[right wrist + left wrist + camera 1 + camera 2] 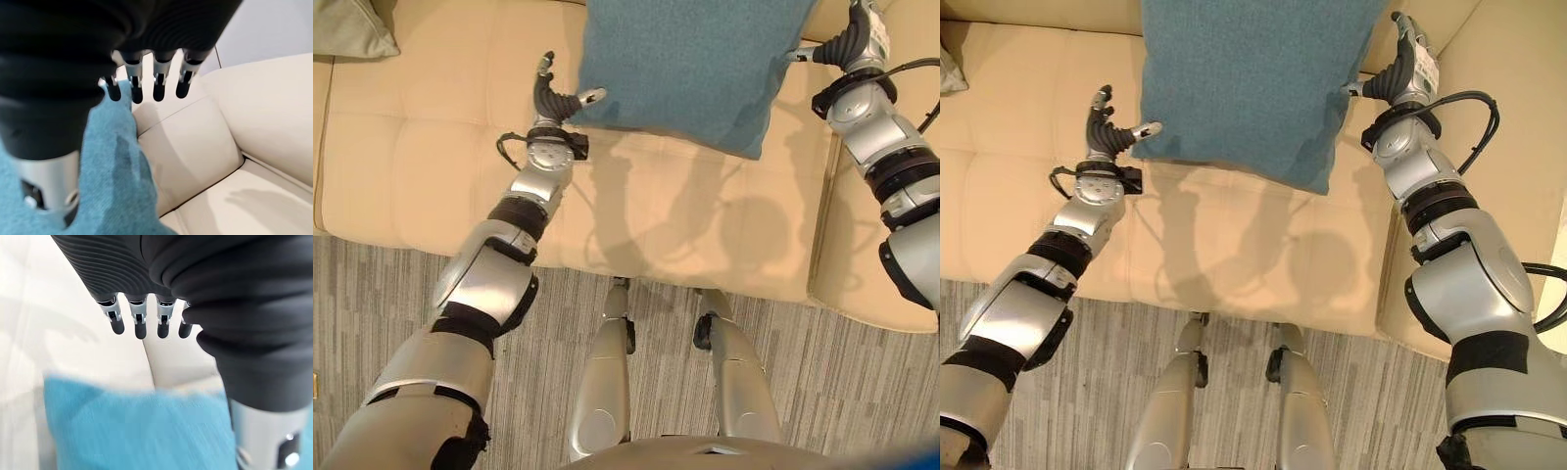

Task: Pick up all the scattered cushions and arrange them neatly on the sofa.

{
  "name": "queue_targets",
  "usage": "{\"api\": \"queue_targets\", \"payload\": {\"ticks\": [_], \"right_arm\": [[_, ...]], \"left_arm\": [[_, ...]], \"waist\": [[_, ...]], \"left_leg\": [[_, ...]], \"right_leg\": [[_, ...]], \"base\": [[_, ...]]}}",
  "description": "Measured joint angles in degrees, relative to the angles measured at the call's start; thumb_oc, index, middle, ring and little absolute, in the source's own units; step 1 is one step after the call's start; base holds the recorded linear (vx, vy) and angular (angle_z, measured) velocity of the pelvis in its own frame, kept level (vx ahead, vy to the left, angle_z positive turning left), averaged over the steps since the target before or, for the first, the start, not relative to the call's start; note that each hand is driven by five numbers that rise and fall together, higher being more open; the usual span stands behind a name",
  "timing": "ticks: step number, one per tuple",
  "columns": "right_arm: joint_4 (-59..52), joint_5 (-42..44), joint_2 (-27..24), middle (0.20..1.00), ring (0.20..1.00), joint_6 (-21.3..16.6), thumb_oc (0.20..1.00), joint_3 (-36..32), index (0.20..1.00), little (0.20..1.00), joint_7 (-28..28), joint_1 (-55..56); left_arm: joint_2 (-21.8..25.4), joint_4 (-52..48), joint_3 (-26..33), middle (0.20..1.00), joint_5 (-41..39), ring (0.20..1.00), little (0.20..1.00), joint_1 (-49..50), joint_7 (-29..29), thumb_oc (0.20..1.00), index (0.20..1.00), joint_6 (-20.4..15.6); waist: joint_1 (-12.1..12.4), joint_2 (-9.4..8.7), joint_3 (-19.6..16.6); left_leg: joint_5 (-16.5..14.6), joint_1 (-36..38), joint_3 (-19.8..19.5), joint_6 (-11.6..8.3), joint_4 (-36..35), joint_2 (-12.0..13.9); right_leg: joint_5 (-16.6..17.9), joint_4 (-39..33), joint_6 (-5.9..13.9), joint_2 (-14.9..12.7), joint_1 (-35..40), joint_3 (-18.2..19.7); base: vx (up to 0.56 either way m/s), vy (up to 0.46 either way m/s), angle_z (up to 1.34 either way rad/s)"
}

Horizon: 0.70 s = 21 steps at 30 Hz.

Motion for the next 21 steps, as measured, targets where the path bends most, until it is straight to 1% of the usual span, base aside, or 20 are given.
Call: {"api": "queue_targets", "payload": {"ticks": [1,2,3,4,5,6,7,8,9,10,11,12,14,15,16,17,18,19,20,21], "right_arm": [[-2.02,0.00,-1.62,1.000,1.000,-0.05,1.000,-0.09,1.000,1.000,0.04,0.61],[-6.17,-0.05,-5.80,1.000,1.000,-0.44,1.000,-0.89,1.000,1.000,0.08,2.60],[-7.73,-0.04,-7.34,1.000,1.000,-0.57,1.000,-2.22,1.000,1.000,0.10,3.93],[-10.67,-0.04,-10.13,1.000,1.000,-0.74,1.000,-5.89,1.000,1.000,0.06,8.10],[-12.61,-0.06,-10.97,1.000,1.000,-0.89,1.000,-8.92,1.000,1.000,0.11,12.16],[-19.40,-0.15,-10.95,1.000,1.000,-1.40,1.000,-17.57,1.000,1.000,0.57,23.09],[-21.45,-0.19,-10.78,1.000,1.000,-1.51,1.000,-20.61,1.000,1.000,0.68,31.92],[-20.89,-0.39,-10.50,1.000,1.000,-1.29,1.000,-21.00,1.000,1.000,0.98,34.58],[-24.64,-1.67,-9.61,1.000,1.000,-1.66,1.000,-25.32,1.000,1.000,1.15,39.77],[-29.53,-3.66,-7.03,1.000,1.000,-2.61,1.000,-31.85,1.000,1.000,1.29,49.27],[-29.55,-4.63,-5.76,1.000,1.000,-2.48,1.000,-32.83,1.000,1.000,1.92,53.13],[-30.65,-5.51,-3.45,1.000,1.000,-2.19,1.000,-34.51,1.000,1.000,2.70,58.41],[-30.16,-6.85,-1.35,1.000,1.000,-1.50,1.000,-33.35,1.000,1.000,4.12,62.16],[-31.85,-8.04,2.08,1.000,1.000,-2.13,1.000,-38.19,1.000,1.000,4.95,65.07],[-32.25,-8.62,4.64,1.000,1.000,-2.23,1.000,-39.57,1.000,1.000,5.27,67.70],[-31.42,-9.10,5.34,1.000,1.000,-2.17,1.000,-37.21,1.000,1.000,6.38,70.06],[-29.75,-9.26,6.62,1.000,1.000,-2.36,1.000,-35.69,1.000,1.000,7.45,72.16],[-27.92,-10.05,8.39,1.000,1.000,-2.65,1.000,-36.49,1.000,1.000,7.76,73.04],[-25.94,-11.25,10.01,1.000,1.000,-2.52,1.000,-35.37,1.000,1.000,9.03,74.62],[-24.20,-12.23,10.35,1.000,1.000,-2.57,1.000,-33.08,1.000,1.000,10.31,76.71]], "left_arm": [[3.04,0.84,1.20,1.000,0.22,1.000,1.000,-0.05,-0.17,1.000,1.000,0.09],[6.98,0.54,4.34,1.000,0.23,1.000,1.000,0.47,-0.16,1.000,1.000,0.23],[8.64,-0.05,5.61,1.000,0.24,1.000,1.000,1.26,-0.17,1.000,1.000,0.25],[11.37,-1.72,8.77,1.000,0.29,1.000,1.000,4.12,-0.14,1.000,1.000,0.29],[12.39,-3.56,10.72,1.000,0.38,1.000,1.000,7.29,-0.10,1.000,1.000,0.31],[12.46,-12.42,15.96,1.000,2.06,1.000,1.000,16.92,-0.28,1.000,1.000,0.30],[11.84,-19.24,17.05,1.000,3.10,1.000,1.000,26.18,-0.44,1.000,1.000,-0.27],[11.59,-19.44,16.76,1.000,3.77,1.000,1.000,28.97,-0.55,1.000,1.000,-0.14],[10.73,-23.31,18.46,1.000,4.21,1.000,1.000,33.80,-0.68,1.000,1.000,-0.46],[6.34,-31.52,22.99,1.000,5.32,1.000,1.000,43.10,-1.70,1.000,1.000,-1.14],[4.58,-32.91,22.95,1.000,6.35,1.000,1.000,47.08,-2.34,1.000,1.000,-1.17],[2.07,-33.98,23.05,1.000,7.22,1.000,1.000,51.98,-3.24,1.000,1.000,-1.19],[0.02,-33.75,22.19,1.000,8.61,1.000,1.000,57.09,-4.52,1.000,1.000,-0.30],[-2.40,-35.05,24.34,1.000,9.69,1.000,1.000,59.33,-5.50,1.000,1.000,-0.21],[-4.99,-35.34,25.09,1.000,10.78,1.000,1.000,61.21,-6.23,1.000,1.000,-0.31],[-6.26,-34.89,24.06,1.000,11.46,1.000,1.000,63.26,-7.19,1.000,1.000,0.02],[-6.34,-34.11,23.04,1.000,12.05,1.000,1.000,65.63,-8.09,1.000,1.000,0.19],[-7.36,-32.87,23.63,1.000,13.18,1.000,1.000,67.61,-8.73,1.000,1.000,0.09],[-8.74,-30.10,23.68,1.000,14.07,1.000,1.000,68.93,-9.94,1.000,1.000,0.93],[-9.32,-26.84,22.81,1.000,15.48,1.000,1.000,70.72,-10.87,1.000,1.000,1.61]], "waist": [[-0.03,0.03,0.55],[0.44,0.33,1.47],[0.76,0.53,1.85],[1.28,0.58,2.06],[1.49,0.57,2.18],[1.41,0.72,2.65],[1.60,0.67,2.69],[1.55,0.67,2.58],[1.43,0.66,2.52],[1.38,0.53,2.13],[1.36,0.44,1.55],[1.25,0.33,-0.07],[0.43,-0.09,-2.11],[0.04,-0.11,-2.37],[-0.02,-0.45,-2.87],[-0.03,-0.64,-4.76],[-0.20,-0.85,-6.72],[-0.34,-1.21,-8.06],[-0.69,-1.42,-8.35],[-1.21,-1.56,-10.02]], "left_leg": [[0.67,0.04,0.31,0.41,0.05,-0.10],[0.67,0.18,0.64,0.41,0.07,-0.10],[0.67,0.28,0.64,0.42,0.08,-0.12],[0.67,0.66,1.07,0.42,0.08,-0.07],[0.67,1.51,1.22,0.42,0.07,-0.10],[0.52,4.21,1.28,0.43,0.04,-0.35],[-0.55,7.84,1.30,0.46,0.01,-0.42],[-1.34,9.25,1.45,0.37,0.02,-0.33],[-2.26,10.36,1.42,-0.13,0.00,-0.32],[-2.93,12.95,1.45,0.13,0.00,-0.40],[-3.31,14.31,1.47,0.18,-0.01,-0.40],[-3.81,15.17,1.46,0.19,-0.04,-0.40],[-4.19,16.26,1.65,0.36,0.00,-0.34],[-4.24,17.44,1.43,0.30,-0.02,-0.31],[-4.15,19.18,1.50,0.57,-0.03,-0.33],[-4.76,20.49,1.73,0.61,-0.07,-0.29],[-5.61,20.70,1.87,0.26,-0.03,-0.22],[-5.73,21.58,2.25,0.34,-0.08,-0.15],[-5.85,23.84,2.43,0.63,-0.06,-0.22],[-6.45,25.05,2.46,0.71,-0.07,-0.24]], "right_leg": [[0.66,0.13,-0.43,-0.02,-0.11,-0.04],[0.66,0.20,-0.45,-0.06,-0.09,0.02],[0.66,0.21,-0.45,-0.09,0.01,0.02],[0.66,0.27,-0.45,-0.25,0.23,0.15],[0.63,0.30,-0.46,-0.36,1.09,0.17],[-0.15,0.32,-0.01,-0.67,4.17,0.02],[-1.06,0.23,0.53,-0.74,7.92,0.01],[-1.57,0.35,0.78,-0.76,9.21,0.05],[-2.42,0.57,1.17,-0.83,10.37,0.07],[-2.85,0.10,1.10,-0.84,13.27,0.08],[-3.01,-0.21,1.18,-0.93,14.71,0.08],[-3.38,-0.49,1.26,-1.00,15.77,0.02],[-3.28,-1.50,1.31,-0.83,17.22,0.04],[-2.71,-2.17,1.03,-0.65,18.91,-0.17],[-2.48,-3.22,1.09,-0.28,21.15,-0.17],[-3.00,-3.34,1.37,-0.29,22.47,-0.09],[-3.65,-3.33,1.72,-0.48,22.57,-0.08],[-3.66,-3.34,1.72,-0.39,23.18,-0.05],[-3.72,-3.34,1.77,-0.16,25.35,0.01],[-4.25,-3.36,1.86,-0.25,26.55,0.03]], "base": [[0.01,0.025,-0.06],[0.01,0.026,-0.05],[0.02,0.021,-0.05],[0.04,0.032,-0.01],[0.07,0.038,0.09],[0.12,0.044,0.15],[0.13,0.029,0.14],[0.13,0.018,0.05],[0.15,0.035,0.03],[0.15,0.034,0.03],[0.12,0.032,0.03],[0.12,0.021,-0.01],[0.13,0.023,0.00],[0.05,0.014,0.03],[0.06,0.034,0.02],[0.05,0.038,-0.05],[0.08,0.041,-0.11],[0.04,0.043,-0.10],[0.02,0.029,-0.07],[0.00,0.033,-0.04]]}}
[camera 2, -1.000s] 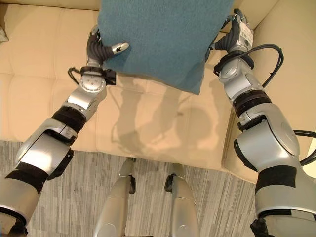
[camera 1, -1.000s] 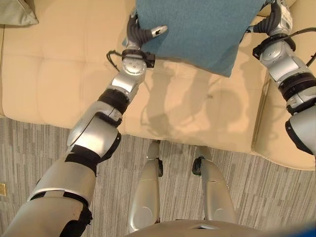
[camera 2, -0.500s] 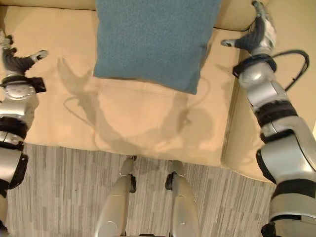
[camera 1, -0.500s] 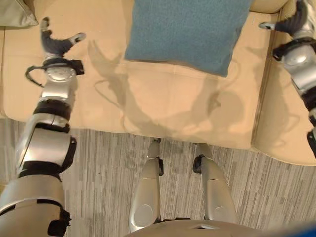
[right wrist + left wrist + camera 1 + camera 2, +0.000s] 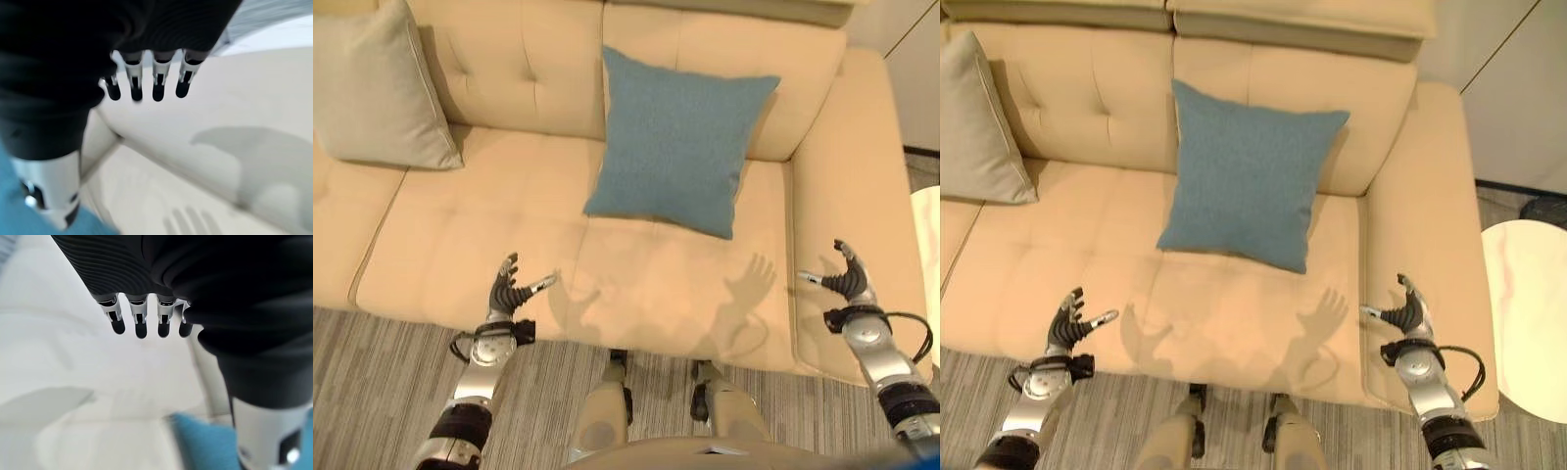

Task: Pick up all the scattered cushions and arrange them neatly on the sofa.

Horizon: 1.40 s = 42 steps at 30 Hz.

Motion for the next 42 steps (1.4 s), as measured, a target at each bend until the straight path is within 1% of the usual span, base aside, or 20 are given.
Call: {"api": "queue_targets", "payload": {"ticks": [9,14,18,20,21,22,23,25,26,27,28,29,31,32,34,35,37,39,41,42], "right_arm": [[19.89,-5.86,4.61,1.000,1.000,-0.19,1.000,4.85,1.000,1.000,3.90,1.31],[26.52,-5.91,5.32,1.000,1.000,0.03,1.000,6.50,1.000,1.000,4.50,4.89],[29.69,-5.93,5.69,1.000,1.000,0.55,1.000,6.66,1.000,1.000,4.51,4.35],[30.71,-5.93,5.83,1.000,1.000,0.63,1.000,6.64,1.000,1.000,4.39,3.18],[30.68,-5.92,5.70,1.000,1.000,0.64,1.000,6.39,1.000,1.000,4.34,2.78],[31.15,-5.92,6.13,1.000,1.000,0.51,1.000,6.25,1.000,1.000,4.25,2.17],[31.67,-5.92,5.98,1.000,1.000,0.52,1.000,6.24,1.000,1.000,4.26,2.43],[31.85,-5.91,5.66,1.000,1.000,1.10,1.000,6.10,1.000,1.000,4.26,4.25],[32.74,-5.89,7.28,1.000,1.000,1.71,1.000,5.48,1.000,1.000,4.36,4.07],[33.34,-5.90,8.41,1.000,1.000,1.88,1.000,5.50,1.000,1.000,4.41,4.34],[33.74,-5.89,9.30,1.000,1.000,2.29,1.000,5.37,1.000,1.000,4.31,4.24],[33.51,-5.89,9.87,1.000,1.000,2.31,1.000,5.14,1.000,1.000,4.28,3.96],[33.37,-5.90,10.59,1.000,1.000,2.40,1.000,5.18,1.000,1.000,4.25,2.98],[33.24,-5.90,10.79,1.000,1.000,2.50,1.000,5.22,1.000,1.000,4.24,2.53],[32.80,-5.91,11.41,1.000,1.000,2.73,1.000,5.29,1.000,1.000,4.24,2.13],[33.29,-5.93,11.75,1.000,1.000,2.83,1.000,5.34,1.000,1.000,4.18,1.46],[33.93,-6.06,11.83,1.000,1.000,2.77,1.000,5.97,1.000,1.000,4.12,-0.17],[36.11,-7.04,11.70,1.000,1.000,2.98,1.000,6.34,1.000,1.000,4.18,-1.03],[36.09,-7.02,11.24,1.000,1.000,2.87,1.000,6.01,1.000,1.000,4.18,-1.65],[35.80,-7.03,11.23,1.000,1.000,2.78,1.000,5.92,1.000,1.000,4.15,-1.99]], "left_arm": [[-5.65,26.30,-2.07,1.000,8.58,1.000,1.000,-0.24,-3.52,1.000,1.000,3.18],[-6.69,28.71,-2.15,1.000,10.11,1.000,1.000,2.54,-3.54,1.000,1.000,3.66],[-7.23,28.95,-3.47,1.000,10.81,1.000,1.000,0.78,-3.53,1.000,1.000,4.11],[-8.08,30.17,-4.52,1.000,11.08,1.000,1.000,-0.92,-3.60,1.000,1.000,4.15],[-8.86,30.74,-4.49,1.000,11.10,1.000,1.000,-1.55,-3.61,1.000,1.000,4.19],[-9.86,31.12,-4.30,1.000,11.11,1.000,1.000,-2.31,-3.71,1.000,1.000,4.34],[-10.53,31.11,-4.30,1.000,11.11,1.000,1.000,-2.35,-3.79,1.000,1.000,4.32],[-11.40,30.92,-4.34,1.000,11.14,1.000,1.000,-3.26,-4.29,1.000,1.000,4.27],[-11.21,29.86,-4.55,1.000,11.18,1.000,1.000,-4.74,-4.42,1.000,1.000,4.24],[-10.95,29.52,-4.61,1.000,11.26,1.000,1.000,-5.50,-4.37,1.000,1.000,4.13],[-10.73,29.80,-5.08,1.000,11.67,1.000,1.000,-5.96,-4.22,1.000,1.000,4.15],[-10.46,30.12,-5.89,1.000,11.73,1.000,1.000,-6.07,-4.24,1.000,1.000,4.19],[-9.99,30.36,-6.57,1.000,11.76,1.000,1.000,-5.95,-4.23,1.000,1.000,4.20],[-9.76,30.43,-6.51,1.000,11.79,1.000,1.000,-5.89,-4.16,1.000,1.000,4.25],[-8.34,30.53,-6.50,1.000,12.02,1.000,1.000,-4.55,-3.55,1.000,1.000,4.32],[-7.16,30.73,-6.45,1.000,12.39,1.000,1.000,-4.13,-3.21,1.000,1.000,4.41],[-6.40,31.08,-6.16,1.000,12.93,1.000,1.000,-2.95,-3.02,1.000,1.000,5.12],[-6.80,31.03,-6.15,1.000,12.94,1.000,1.000,-3.79,-3.04,1.000,1.000,5.33],[-7.09,31.09,-6.10,1.000,12.94,1.000,1.000,-4.00,-3.04,1.000,1.000,5.35],[-7.07,31.44,-6.12,1.000,12.93,1.000,1.000,-3.22,-3.06,1.000,1.000,5.42]], "waist": [[-0.64,-1.53,-5.50],[-0.34,-0.65,-7.75],[-0.18,0.33,-5.65],[-0.17,0.18,-4.69],[-0.46,0.28,-3.81],[-0.85,-1.61,-2.74],[-1.64,-1.65,-2.82],[-2.98,0.63,-3.80],[-3.99,0.61,-4.01],[-4.76,-1.26,-3.70],[-4.80,-2.80,-4.12],[-4.85,-3.80,-4.18],[-4.28,-4.64,-4.00],[-3.95,-3.94,-3.54],[-3.29,-5.39,-3.86],[-3.12,-6.70,-3.08],[-1.52,-6.19,-2.82],[0.11,-3.00,-1.72],[1.94,-0.24,-0.70],[2.29,-0.52,-0.84]], "left_leg": [[-1.83,7.43,2.24,0.34,-0.31,0.53],[-2.07,8.47,2.19,0.31,-0.32,2.18],[-2.58,5.13,1.16,-0.13,4.06,3.66],[-3.10,4.63,1.25,-0.90,5.04,3.83],[-3.81,4.72,1.49,-1.21,5.89,3.67],[-8.36,3.81,2.51,-0.77,16.56,0.00],[-11.24,4.79,3.79,-0.62,20.96,-1.45],[-15.47,8.62,4.91,0.36,20.12,-1.84],[-15.32,10.48,5.52,3.28,12.26,-3.33],[-12.34,12.34,5.39,5.03,7.39,-5.39],[-10.54,12.73,5.26,5.51,5.54,-7.02],[-9.76,12.82,5.64,6.28,4.34,-8.01],[-8.31,12.57,6.75,7.42,2.98,-8.63],[-7.60,12.83,7.23,7.68,1.71,-8.32],[-6.37,13.21,8.13,8.20,0.02,-8.91],[-6.38,13.11,8.86,8.42,0.91,-9.48],[-5.93,12.92,10.06,9.38,0.59,-8.39],[-5.27,12.76,9.79,9.46,0.20,-5.00],[-4.69,12.47,9.79,8.91,0.22,-2.24],[-5.14,12.47,9.58,8.46,0.08,-2.45]], "right_leg": [[-0.89,-0.23,0.49,0.18,6.05,2.85],[-1.26,-0.27,-0.04,1.86,7.55,2.87],[-2.02,0.42,-1.58,3.98,6.77,2.85],[-0.88,0.02,-3.88,3.85,6.00,2.16],[-0.51,-0.32,-4.35,3.33,5.82,1.93],[0.81,-0.31,-6.01,-0.45,5.55,1.85],[0.77,-0.28,-5.87,-1.62,5.69,1.82],[1.72,-0.28,-4.35,-1.62,5.18,1.70],[3.20,0.14,-2.89,-2.47,3.38,1.78],[3.35,0.10,-1.77,-4.00,3.10,2.65],[4.07,0.44,-0.64,-5.05,1.95,3.63],[4.47,0.97,1.51,-5.95,1.00,4.70],[1.49,1.32,5.66,-6.49,-0.61,5.94],[1.29,1.49,6.11,-6.02,-0.97,5.65],[1.33,2.25,6.33,-5.65,-1.06,5.01],[5.56,4.51,7.42,-6.31,-1.89,5.38],[6.02,6.58,7.64,-5.36,-2.46,4.61],[-2.48,18.29,4.87,-2.42,-3.87,4.64],[-8.55,25.92,6.08,-0.63,-1.25,4.86],[-10.90,23.04,6.21,-1.01,2.07,4.82]], "base": [[-0.01,-0.027,-0.14],[-0.14,-0.090,0.00],[-0.21,-0.007,0.14],[-0.12,0.058,-0.06],[-0.11,0.092,-0.29],[-0.09,0.106,-0.28],[-0.13,0.154,-0.27],[-0.17,0.177,0.00],[-0.29,0.265,0.18],[-0.30,0.266,0.11],[-0.31,0.258,-0.02],[-0.12,0.095,-0.16],[-0.10,0.080,-0.23],[-0.25,0.101,-0.23],[-0.21,0.052,-0.16],[-0.20,0.042,-0.21],[-0.24,0.046,-0.17],[-0.12,-0.014,0.02],[-0.04,-0.051,-0.12],[-0.02,-0.097,-0.26]]}}
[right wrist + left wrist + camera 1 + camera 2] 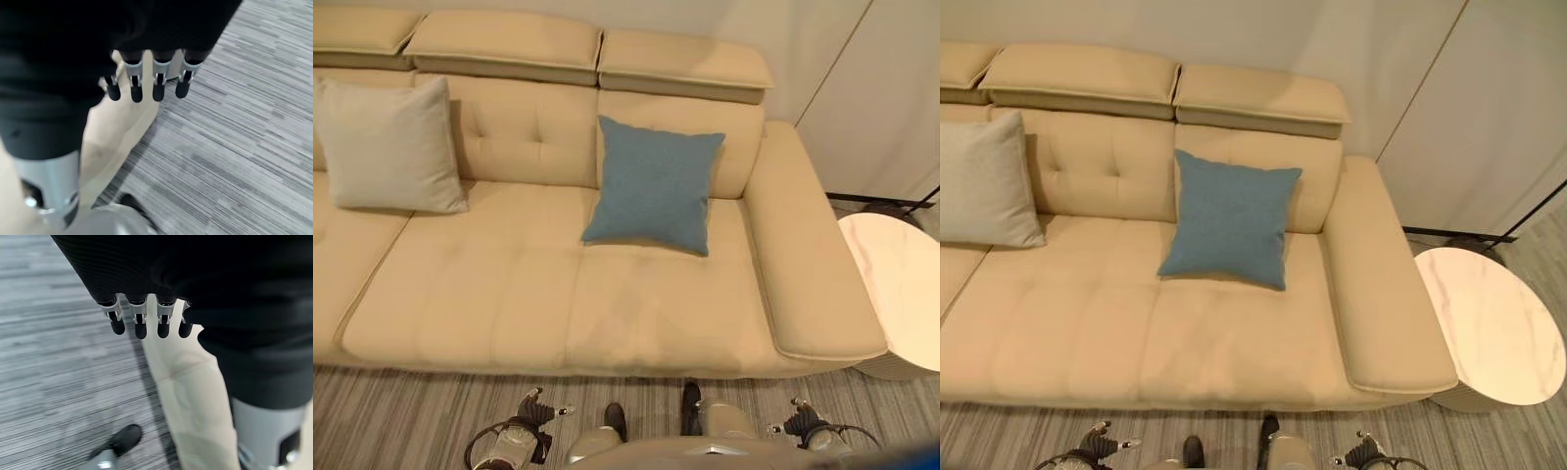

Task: Pick up all the scattered cushions and arrange them neatly on the sofa.

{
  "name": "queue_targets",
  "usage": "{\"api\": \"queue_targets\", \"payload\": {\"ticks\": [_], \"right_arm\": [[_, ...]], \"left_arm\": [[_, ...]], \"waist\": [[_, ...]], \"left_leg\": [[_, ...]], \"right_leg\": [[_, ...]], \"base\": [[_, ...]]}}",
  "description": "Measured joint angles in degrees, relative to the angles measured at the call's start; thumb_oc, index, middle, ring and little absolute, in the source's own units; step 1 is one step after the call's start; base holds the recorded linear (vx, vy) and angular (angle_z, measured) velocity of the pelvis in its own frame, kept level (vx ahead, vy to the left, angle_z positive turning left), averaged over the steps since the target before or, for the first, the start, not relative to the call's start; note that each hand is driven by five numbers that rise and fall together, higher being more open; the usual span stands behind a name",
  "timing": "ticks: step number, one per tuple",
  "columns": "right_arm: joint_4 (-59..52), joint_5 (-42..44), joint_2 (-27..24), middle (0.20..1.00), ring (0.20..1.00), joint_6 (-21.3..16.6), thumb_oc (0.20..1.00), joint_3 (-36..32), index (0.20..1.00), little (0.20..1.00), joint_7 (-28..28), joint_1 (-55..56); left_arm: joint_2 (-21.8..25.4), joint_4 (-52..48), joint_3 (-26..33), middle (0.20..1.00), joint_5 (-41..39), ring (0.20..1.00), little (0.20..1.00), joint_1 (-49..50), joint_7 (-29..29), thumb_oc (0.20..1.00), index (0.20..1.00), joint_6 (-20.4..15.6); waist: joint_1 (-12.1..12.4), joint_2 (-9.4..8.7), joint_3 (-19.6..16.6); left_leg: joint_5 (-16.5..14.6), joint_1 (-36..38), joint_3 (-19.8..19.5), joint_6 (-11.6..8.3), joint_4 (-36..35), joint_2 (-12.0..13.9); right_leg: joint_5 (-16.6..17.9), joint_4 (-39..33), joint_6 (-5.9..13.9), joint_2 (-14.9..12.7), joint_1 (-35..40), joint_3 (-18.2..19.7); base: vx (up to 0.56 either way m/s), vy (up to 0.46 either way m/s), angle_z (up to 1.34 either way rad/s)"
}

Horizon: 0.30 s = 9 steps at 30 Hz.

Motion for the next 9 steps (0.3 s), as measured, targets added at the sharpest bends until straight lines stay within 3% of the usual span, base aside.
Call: {"api": "queue_targets", "payload": {"ticks": [2,4,6,9], "right_arm": [[-0.87,0.00,0.17,1.000,1.000,0.07,1.000,0.04,1.000,1.000,0.02,-0.45],[-1.19,0.00,0.02,1.000,1.000,0.08,1.000,0.10,1.000,1.000,-0.01,-0.06],[-1.78,0.11,-0.50,1.000,1.000,0.12,1.000,0.07,1.000,1.000,-0.01,0.59],[-1.74,0.12,-0.70,1.000,1.000,0.15,1.000,0.05,1.000,1.000,-0.05,1.81]], "left_arm": [[-0.61,1.33,0.10,1.000,0.01,1.000,1.000,0.88,0.01,1.000,1.000,0.08],[-2.14,1.20,0.65,1.000,-0.02,1.000,1.000,2.45,-0.03,1.000,1.000,0.03],[-2.77,1.17,0.66,1.000,0.01,1.000,1.000,2.16,-0.03,1.000,1.000,0.02],[-2.77,1.18,0.56,1.000,0.01,1.000,1.000,1.60,-0.04,1.000,1.000,0.03]], "waist": [[0.33,-0.96,-0.57],[0.38,-0.58,-2.58],[-0.27,0.17,-3.85],[-1.02,-0.60,-5.02]], "left_leg": [[0.71,0.36,0.38,-2.11,-0.04,-0.58],[0.86,0.01,0.43,-3.90,-0.09,0.15],[1.11,0.21,0.24,-4.92,-0.05,1.40],[1.31,0.24,0.05,-5.41,-0.06,1.82]], "right_leg": [[-0.67,-14.66,-2.42,0.38,7.89,-0.75],[3.72,-22.56,-6.36,2.69,10.74,0.56],[4.36,-23.11,-6.72,4.09,11.18,0.66],[4.27,-23.09,-6.76,4.62,11.33,0.50]], "base": [[-0.02,-0.110,-0.14],[0.02,-0.048,-0.25],[0.01,-0.059,-0.15],[0.00,-0.035,0.02]]}}
